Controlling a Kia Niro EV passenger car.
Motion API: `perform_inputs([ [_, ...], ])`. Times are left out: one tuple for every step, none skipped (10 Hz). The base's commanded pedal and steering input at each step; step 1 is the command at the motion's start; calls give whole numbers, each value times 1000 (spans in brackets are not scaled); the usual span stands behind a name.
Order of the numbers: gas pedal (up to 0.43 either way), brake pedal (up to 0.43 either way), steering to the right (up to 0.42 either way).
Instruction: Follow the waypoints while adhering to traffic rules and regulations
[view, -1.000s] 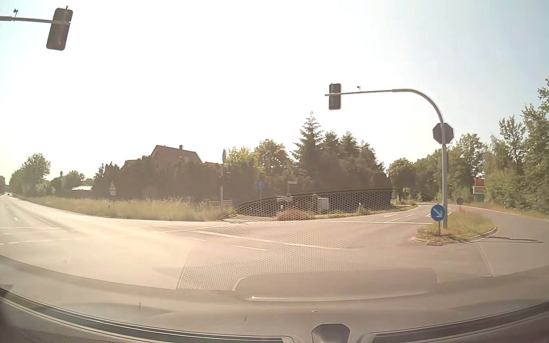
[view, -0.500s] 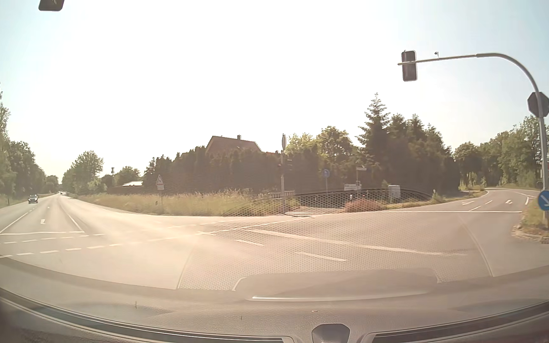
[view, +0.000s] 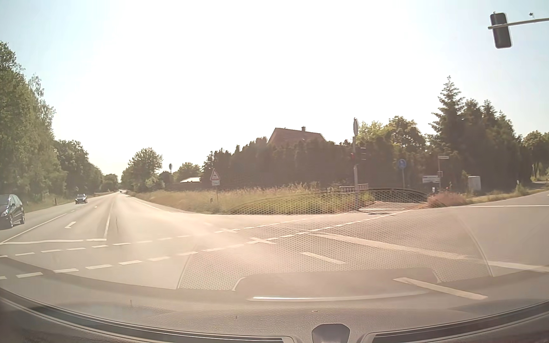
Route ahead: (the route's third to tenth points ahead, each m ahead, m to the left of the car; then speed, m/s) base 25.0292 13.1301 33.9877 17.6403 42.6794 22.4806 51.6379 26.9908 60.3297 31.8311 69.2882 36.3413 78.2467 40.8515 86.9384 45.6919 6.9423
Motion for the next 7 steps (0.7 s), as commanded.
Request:
perform_inputs([
  [248, 6, -211],
  [260, 6, -205],
  [260, 6, -199],
  [268, 6, -191],
  [268, 6, -179],
  [280, 6, -170],
  [280, 6, -164],
])
